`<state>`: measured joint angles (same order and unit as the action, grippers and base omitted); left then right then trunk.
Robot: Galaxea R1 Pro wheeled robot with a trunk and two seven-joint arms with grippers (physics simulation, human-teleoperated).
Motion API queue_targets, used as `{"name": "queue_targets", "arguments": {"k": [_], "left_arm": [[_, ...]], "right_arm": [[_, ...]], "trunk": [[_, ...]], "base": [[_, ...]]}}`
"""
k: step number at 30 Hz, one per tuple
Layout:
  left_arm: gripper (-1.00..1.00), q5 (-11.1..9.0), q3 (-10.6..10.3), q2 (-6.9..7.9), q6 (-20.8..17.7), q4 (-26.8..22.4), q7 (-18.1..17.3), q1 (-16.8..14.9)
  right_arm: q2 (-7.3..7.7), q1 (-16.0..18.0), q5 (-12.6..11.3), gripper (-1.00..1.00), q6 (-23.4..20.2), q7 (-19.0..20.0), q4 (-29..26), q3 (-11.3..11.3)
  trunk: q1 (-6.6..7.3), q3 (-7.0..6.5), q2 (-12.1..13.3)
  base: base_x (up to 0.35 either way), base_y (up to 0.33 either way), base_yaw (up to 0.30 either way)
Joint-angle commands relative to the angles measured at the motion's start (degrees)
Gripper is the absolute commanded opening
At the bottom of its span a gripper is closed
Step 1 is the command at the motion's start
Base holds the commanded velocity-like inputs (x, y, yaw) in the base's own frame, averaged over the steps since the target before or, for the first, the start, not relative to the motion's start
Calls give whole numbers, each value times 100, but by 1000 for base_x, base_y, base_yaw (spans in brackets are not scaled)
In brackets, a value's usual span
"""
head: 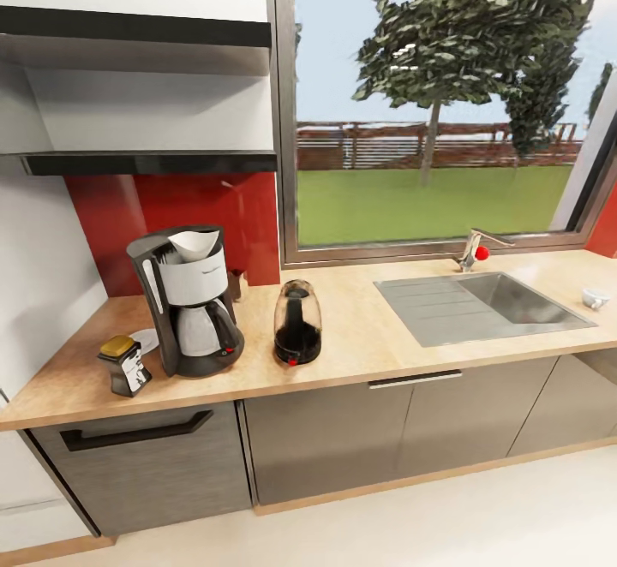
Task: Set up a coffee station on the kitchen countertop: keep the coffee maker on the countertop, move the bottle of coffee from the kitchen shelf to the counter next to the coffee maker, place a paper coffee filter on top of the coffee maker, put the saucer next to the coffee maker with the coffee cup on the saucer, and place the electric kettle next to the coffee maker.
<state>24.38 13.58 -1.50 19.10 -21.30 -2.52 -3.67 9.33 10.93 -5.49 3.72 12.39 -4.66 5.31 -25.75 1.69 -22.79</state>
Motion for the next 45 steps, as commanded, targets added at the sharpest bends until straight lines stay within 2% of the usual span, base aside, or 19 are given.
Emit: {"name": "queue_targets", "arguments": {"k": [1,3,6,7,10,11,13,16,21,26,29,31,33,35,36,38,39,41,45], "left_arm": [[100,41,-117,-92,119,-103,-27,-41],[100,41,-371,-233,206,-331,-28,-73],[100,33,-871,-484,263,-950,-23,-99],[100,31,-952,-521,266,-1056,-22,-101],[100,22,-1501,-709,253,-1626,-12,-106],[100,19,-1595,-728,250,-1711,-5,-106],[100,6,-1936,-779,241,-2044,20,-107],[100,-10,-2267,-815,231,-2467,43,-108],[100,-56,-2647,-849,222,-3094,61,-107],[100,-424,-3032,-849,120,-3994,60,-73],[100,-685,-3341,-849,-129,-4658,62,-32],[100,-784,-3428,-849,-262,-4946,89,-22],[100,-897,-3473,-849,-341,-5178,222,-17],[100,-1075,-3507,-849,-376,-5365,615,-19],[100,-1112,-3517,-849,-377,-5393,739,-21],[100,-1199,-3630,-849,-376,-5461,1235,-25],[100,-1211,-3680,-849,-375,-5473,1348,-26],[100,-1236,-3925,-849,-392,-5584,1746,-28],[100,-1247,-4165,-838,-465,-5954,2213,-28]], "right_arm": [[11,6,-57,100,21,18,4,47],[16,6,-57,100,22,18,1,44],[23,6,-57,100,29,18,-13,41],[23,6,-57,100,33,18,-21,43],[23,6,-57,100,158,18,-80,52],[22,6,-57,100,193,18,-85,53],[24,6,-53,100,321,18,-95,56],[24,6,-53,100,414,21,-99,57],[18,6,-52,100,455,22,-98,58],[16,6,-49,100,462,19,-97,60],[16,6,-49,100,463,21,-96,65],[16,6,-49,100,463,21,-96,66],[16,6,-49,100,463,24,-96,66],[16,6,-49,100,463,23,-93,67],[16,6,-49,100,463,22,-92,67],[16,6,-49,100,463,23,-89,67],[14,6,-49,100,463,23,-89,67],[14,6,-49,100,463,24,-88,67],[12,6,-49,100,463,25,-81,67]], "trunk": [[-3,14,-13],[-3,14,-13],[-3,14,-13],[-3,14,-13],[-3,14,-13],[-3,14,-13],[-3,14,-13],[-3,14,-13],[-3,14,-13],[-3,14,-13],[-3,14,-13],[-3,14,-13],[-3,14,-13],[-3,14,-13],[-3,14,-13],[-3,14,-13],[-3,14,-13],[-3,14,-13],[-3,14,-13]], "base": [[0,0,0],[0,0,0],[0,0,0],[0,0,0],[0,0,0],[0,0,0],[0,0,0],[0,0,0],[0,0,0],[0,0,0],[0,0,0],[0,0,0],[0,0,0],[0,0,0],[0,0,0],[0,0,0],[0,0,0],[0,0,0],[0,0,0]]}}
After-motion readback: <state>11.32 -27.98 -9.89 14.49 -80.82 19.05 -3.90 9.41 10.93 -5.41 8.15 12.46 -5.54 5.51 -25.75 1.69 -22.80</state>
